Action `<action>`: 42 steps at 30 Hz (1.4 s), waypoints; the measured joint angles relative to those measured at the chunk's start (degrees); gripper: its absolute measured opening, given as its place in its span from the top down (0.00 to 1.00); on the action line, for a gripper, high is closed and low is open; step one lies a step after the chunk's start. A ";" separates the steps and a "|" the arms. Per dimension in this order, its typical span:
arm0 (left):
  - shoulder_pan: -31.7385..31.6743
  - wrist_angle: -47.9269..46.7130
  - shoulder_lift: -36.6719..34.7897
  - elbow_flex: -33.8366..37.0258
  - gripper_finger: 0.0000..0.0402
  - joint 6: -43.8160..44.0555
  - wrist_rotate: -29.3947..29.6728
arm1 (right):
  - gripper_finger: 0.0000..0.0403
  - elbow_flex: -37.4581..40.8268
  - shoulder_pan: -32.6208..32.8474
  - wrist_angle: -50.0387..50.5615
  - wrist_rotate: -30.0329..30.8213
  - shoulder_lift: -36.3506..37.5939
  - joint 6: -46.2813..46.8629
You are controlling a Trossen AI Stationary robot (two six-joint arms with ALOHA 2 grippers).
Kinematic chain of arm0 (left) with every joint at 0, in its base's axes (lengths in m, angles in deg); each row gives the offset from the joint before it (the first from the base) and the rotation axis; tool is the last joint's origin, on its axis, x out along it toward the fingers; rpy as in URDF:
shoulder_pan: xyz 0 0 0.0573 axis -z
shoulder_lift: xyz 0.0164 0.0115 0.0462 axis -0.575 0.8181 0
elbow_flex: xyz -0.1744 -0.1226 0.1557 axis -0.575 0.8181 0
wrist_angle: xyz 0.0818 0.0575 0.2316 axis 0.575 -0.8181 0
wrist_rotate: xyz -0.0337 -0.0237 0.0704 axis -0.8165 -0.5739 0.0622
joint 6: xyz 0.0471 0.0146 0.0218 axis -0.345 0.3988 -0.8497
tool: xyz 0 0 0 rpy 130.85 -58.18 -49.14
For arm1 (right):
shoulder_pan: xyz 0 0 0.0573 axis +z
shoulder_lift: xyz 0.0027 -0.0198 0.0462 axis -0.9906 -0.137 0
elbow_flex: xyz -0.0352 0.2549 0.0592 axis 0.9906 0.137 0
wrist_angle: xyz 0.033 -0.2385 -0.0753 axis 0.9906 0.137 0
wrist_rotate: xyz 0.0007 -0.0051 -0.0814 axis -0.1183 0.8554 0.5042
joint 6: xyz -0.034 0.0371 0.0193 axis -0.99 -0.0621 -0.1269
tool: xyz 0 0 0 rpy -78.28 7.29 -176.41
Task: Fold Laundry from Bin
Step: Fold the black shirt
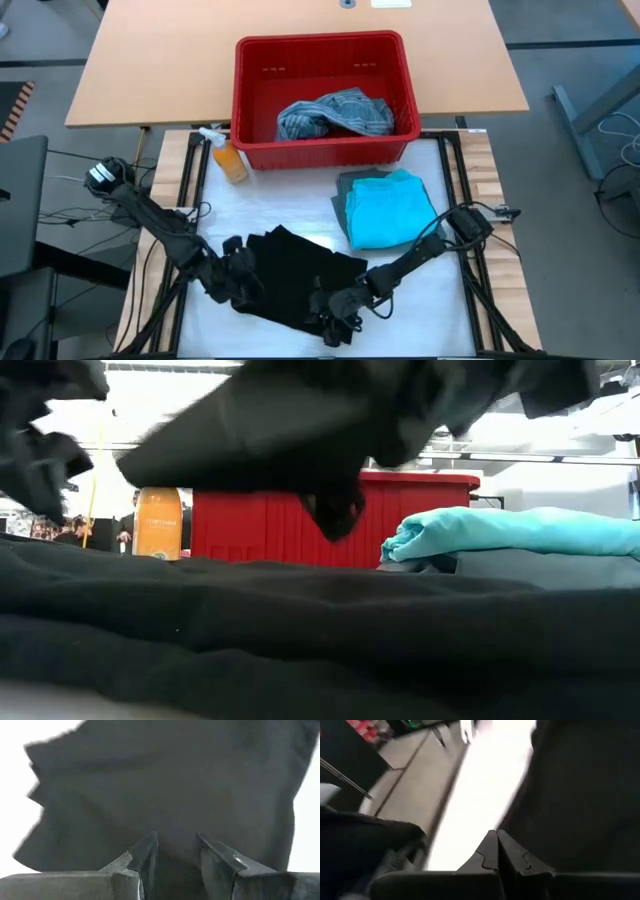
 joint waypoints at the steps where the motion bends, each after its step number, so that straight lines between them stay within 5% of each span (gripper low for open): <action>1: 0.58 1.45 0.52 0.73 0.70 0.49 -2.12 | 0.95 0.06 0.00 0.28 0.02 -0.42 0.61; 5: 2.70 3.91 2.12 2.16 0.70 2.95 -7.40 | 0.95 0.20 -0.01 3.07 1.28 -1.61 1.85; 22: 17.03 2.08 2.27 2.05 0.70 20.87 -3.09 | 0.95 0.06 -0.33 10.40 3.01 -1.46 3.13; 30: 20.99 0.74 8.77 2.03 0.70 30.11 -0.08 | 0.95 -0.04 -0.11 12.91 -8.71 -1.06 3.36; 36: 21.15 4.52 17.12 0.79 0.70 30.40 1.84 | 0.95 -0.04 0.38 13.45 -10.56 -0.45 2.84; 42: 21.33 -12.64 12.83 -4.93 0.70 31.28 3.64 | 0.95 0.12 -0.26 18.41 -10.00 4.78 1.05</action>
